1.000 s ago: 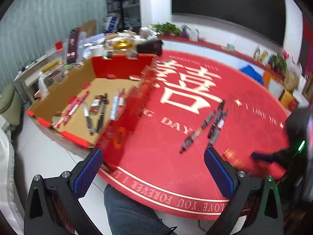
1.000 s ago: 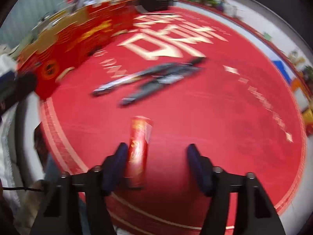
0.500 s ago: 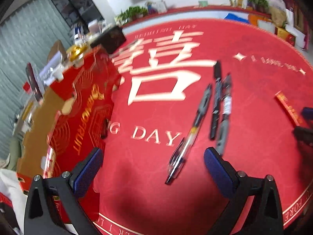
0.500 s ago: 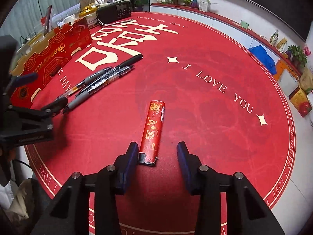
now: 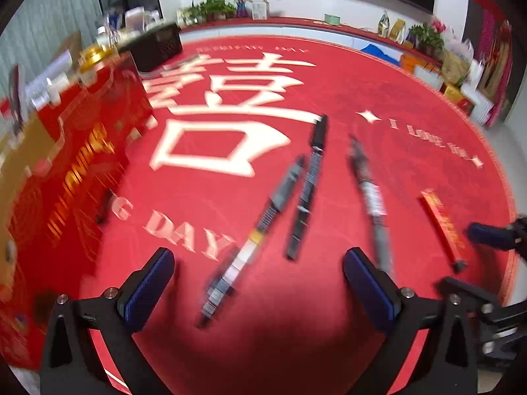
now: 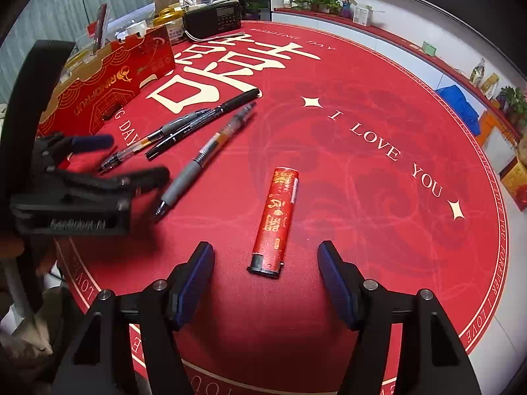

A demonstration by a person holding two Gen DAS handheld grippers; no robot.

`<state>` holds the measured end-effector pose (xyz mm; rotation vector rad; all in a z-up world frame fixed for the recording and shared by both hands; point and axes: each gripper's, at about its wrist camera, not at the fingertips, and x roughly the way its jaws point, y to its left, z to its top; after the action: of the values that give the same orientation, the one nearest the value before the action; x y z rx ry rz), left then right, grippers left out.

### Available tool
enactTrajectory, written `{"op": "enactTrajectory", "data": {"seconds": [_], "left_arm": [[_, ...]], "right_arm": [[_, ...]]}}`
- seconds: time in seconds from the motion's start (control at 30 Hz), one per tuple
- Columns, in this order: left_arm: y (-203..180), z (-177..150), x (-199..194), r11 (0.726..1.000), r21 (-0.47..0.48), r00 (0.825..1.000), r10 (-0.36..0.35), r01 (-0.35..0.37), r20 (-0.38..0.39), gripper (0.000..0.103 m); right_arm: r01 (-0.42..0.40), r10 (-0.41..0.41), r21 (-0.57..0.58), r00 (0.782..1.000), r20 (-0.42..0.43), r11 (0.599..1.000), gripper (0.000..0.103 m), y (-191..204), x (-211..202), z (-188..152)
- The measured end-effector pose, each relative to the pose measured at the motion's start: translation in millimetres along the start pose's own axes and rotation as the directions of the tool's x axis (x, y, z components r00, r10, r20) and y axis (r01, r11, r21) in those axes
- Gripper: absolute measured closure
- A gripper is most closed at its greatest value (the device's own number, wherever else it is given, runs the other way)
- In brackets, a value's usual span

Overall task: Organize rigid objects
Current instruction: 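Move both tools back over the remaining pens on the rug, then grasp a clear pen with the left tool while the right tool grasps a red cylindrical tube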

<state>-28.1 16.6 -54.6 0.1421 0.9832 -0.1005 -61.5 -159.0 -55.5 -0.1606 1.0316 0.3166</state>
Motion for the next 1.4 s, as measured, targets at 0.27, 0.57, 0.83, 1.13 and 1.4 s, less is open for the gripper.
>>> {"op": "enactTrajectory", "data": {"seconds": [0.27,0.57,0.83,1.13,1.4], "left_arm": [[37.6,5.1,11.8,0.999,-0.033,0.998,0.038,-0.039,-0.041,0.0],[-2.3,2.7,-11.4,0.995,0.005,0.995,-0.102,0.102,0.01,0.0],[-61.4,18.8,-0.6,0.986,0.082,0.989,-0.146,0.146,-0.014,0.0],[-44.5,18.7,-2.0,0.994,0.013,0.994,-0.106,0.106,-0.021,0.0],[-82.2,37.5,11.0,0.988,0.017,0.987,-0.152,0.153,-0.055,0.0]], "right_arm": [[-0.003,0.003,0.013,1.0,0.01,1.0,0.032,-2.1,0.2,0.5],[0.021,-0.021,0.12,1.0,0.002,0.993,0.031,-27.7,-3.8,0.1],[0.011,-0.011,0.024,1.0,-0.007,1.0,0.035,-29.9,-2.6,5.2],[-0.036,0.032,-0.134,0.999,-0.033,0.99,0.049,-8.3,13.7,26.3],[0.038,-0.041,-0.052,0.997,-0.064,0.998,0.065,-49.1,4.2,16.7]]}}
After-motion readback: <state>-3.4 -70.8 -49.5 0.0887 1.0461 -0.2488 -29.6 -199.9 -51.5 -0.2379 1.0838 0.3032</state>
